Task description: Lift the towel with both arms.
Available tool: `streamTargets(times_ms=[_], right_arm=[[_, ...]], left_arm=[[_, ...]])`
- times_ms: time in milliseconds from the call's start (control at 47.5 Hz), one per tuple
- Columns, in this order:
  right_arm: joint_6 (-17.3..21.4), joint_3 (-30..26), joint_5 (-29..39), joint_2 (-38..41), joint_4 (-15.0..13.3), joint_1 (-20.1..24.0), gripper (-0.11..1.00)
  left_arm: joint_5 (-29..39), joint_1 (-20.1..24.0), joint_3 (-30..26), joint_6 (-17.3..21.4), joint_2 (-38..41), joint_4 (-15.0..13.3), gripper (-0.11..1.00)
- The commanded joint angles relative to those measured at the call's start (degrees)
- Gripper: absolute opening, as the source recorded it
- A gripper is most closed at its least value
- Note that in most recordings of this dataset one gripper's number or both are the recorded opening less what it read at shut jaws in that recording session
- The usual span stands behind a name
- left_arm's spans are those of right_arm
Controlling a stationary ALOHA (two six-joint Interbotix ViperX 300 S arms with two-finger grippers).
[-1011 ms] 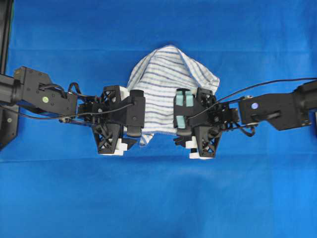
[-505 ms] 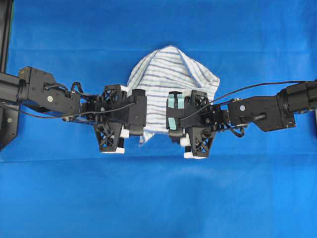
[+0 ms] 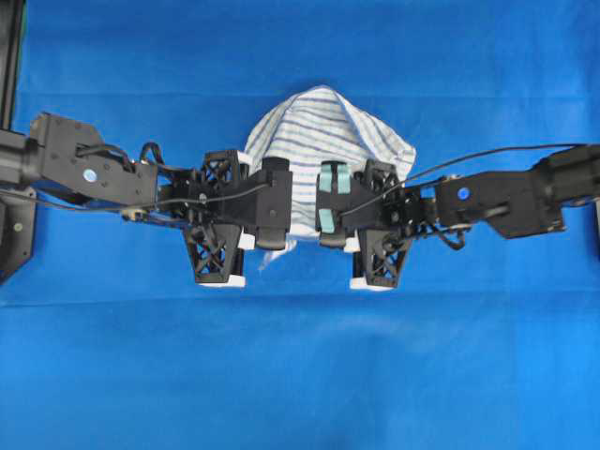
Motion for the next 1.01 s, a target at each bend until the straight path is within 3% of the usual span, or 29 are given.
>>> streamTargets(times_ms=[0,316,505,716,989], right_arm=[[-0.2,-1.6,2.1,-5.5,-0.4,-0.2,0.02],[-0.1,-4.1,10.7,-21.1,-2.8,-1.4,0.02],[-0.1,-8.9,18.9,-28.6,-5.7,-1.5,0.02],[-0.2,-15.7,26.5,-33.8,-8.2,-1.5,0.02],[-0.9,-24.0,32.5,-36.7,-8.3,-1.5,0.02]], left_arm=[[3.3,-0.1,-2.7,0.1,-3.6,-0.1,0.02],[12.0,0.1,-11.4,0.3,-13.0,0.0,0.02],[16.9,1.5,-17.6,0.3,-17.8,0.0,0.02],[20.0,3.7,-23.0,0.4,-20.0,0.1,0.02],[23.7,4.5,-30.0,0.4,-20.7,0.1,0.02]])
